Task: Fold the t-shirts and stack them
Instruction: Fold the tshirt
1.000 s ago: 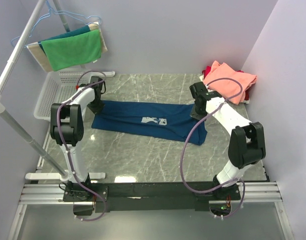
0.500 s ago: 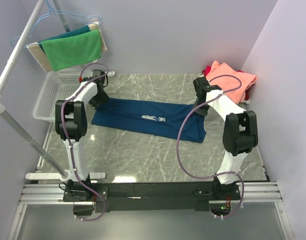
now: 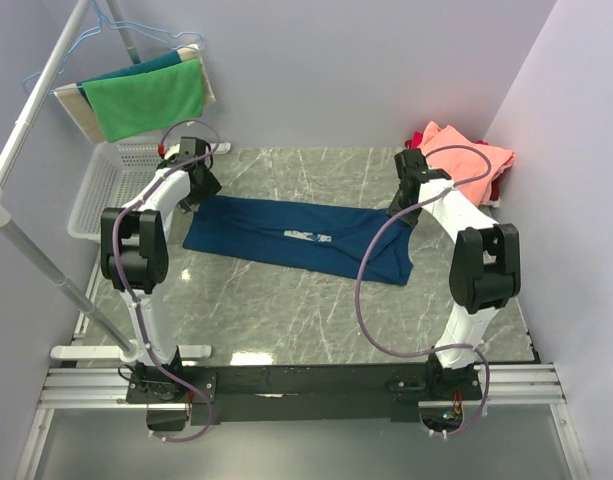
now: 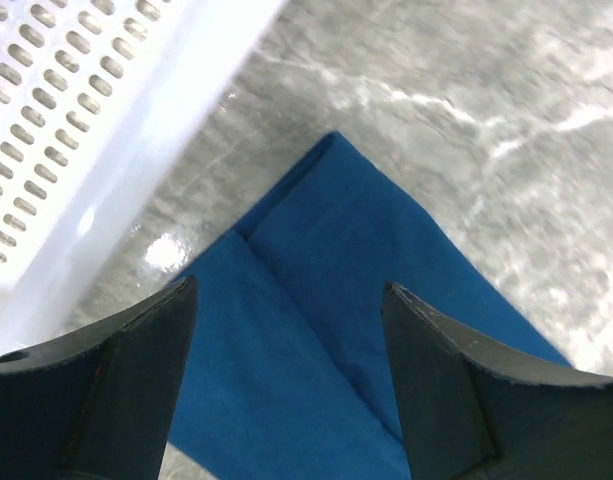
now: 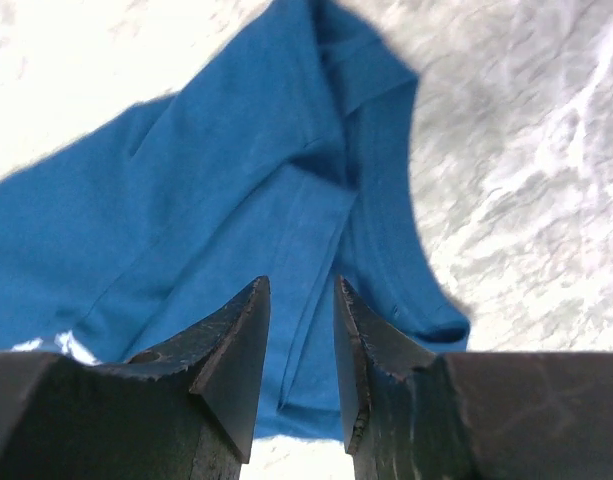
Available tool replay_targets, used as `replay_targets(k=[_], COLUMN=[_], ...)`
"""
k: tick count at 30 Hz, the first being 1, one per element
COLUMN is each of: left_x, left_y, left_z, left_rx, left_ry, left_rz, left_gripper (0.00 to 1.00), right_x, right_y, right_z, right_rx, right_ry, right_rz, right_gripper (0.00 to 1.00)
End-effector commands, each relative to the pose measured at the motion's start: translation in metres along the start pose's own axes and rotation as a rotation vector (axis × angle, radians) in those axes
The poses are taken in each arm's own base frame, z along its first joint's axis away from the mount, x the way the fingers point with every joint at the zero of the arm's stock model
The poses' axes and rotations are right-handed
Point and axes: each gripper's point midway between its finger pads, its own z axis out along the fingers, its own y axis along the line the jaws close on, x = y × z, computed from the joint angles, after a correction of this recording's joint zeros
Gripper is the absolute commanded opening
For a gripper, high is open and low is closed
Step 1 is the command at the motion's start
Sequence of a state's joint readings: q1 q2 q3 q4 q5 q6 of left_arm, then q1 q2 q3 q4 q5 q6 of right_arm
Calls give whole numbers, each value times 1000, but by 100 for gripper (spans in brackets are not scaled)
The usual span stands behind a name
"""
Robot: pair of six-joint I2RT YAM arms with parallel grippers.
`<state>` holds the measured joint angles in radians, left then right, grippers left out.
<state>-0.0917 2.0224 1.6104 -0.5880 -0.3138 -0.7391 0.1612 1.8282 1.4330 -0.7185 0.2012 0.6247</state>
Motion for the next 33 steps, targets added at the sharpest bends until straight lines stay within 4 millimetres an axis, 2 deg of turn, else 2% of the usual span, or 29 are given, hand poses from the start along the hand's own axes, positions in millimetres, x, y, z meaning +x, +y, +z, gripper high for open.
replay_targets(k=[1,8,15,21,27,33], left_x=[-10,18,41,51,53,52], left_y=[-30,-45,-51,-48,-48,-50], left_z=[-29,-33,-34,-33,-32,-33], left_rx=[146,208,251,245,244,248], left_ry=[-52,10,71,93,98,94], left_rz=[48,93,124,142,151,158], left_gripper=[79,80,80,80,80,80], right_x=[11,69,100,114,123,128], right_y=[20,33,42,31,19,23], right_z=[-32,-41,-33,-23,-14,-7], right_rx=[-144,-232,-218,-145,-82,-93], right_ry=[16,145,219,243,256,263], right_rz=[-42,-102,-154,-142,-138,-132], right_gripper=[39,40,40,39,38,38])
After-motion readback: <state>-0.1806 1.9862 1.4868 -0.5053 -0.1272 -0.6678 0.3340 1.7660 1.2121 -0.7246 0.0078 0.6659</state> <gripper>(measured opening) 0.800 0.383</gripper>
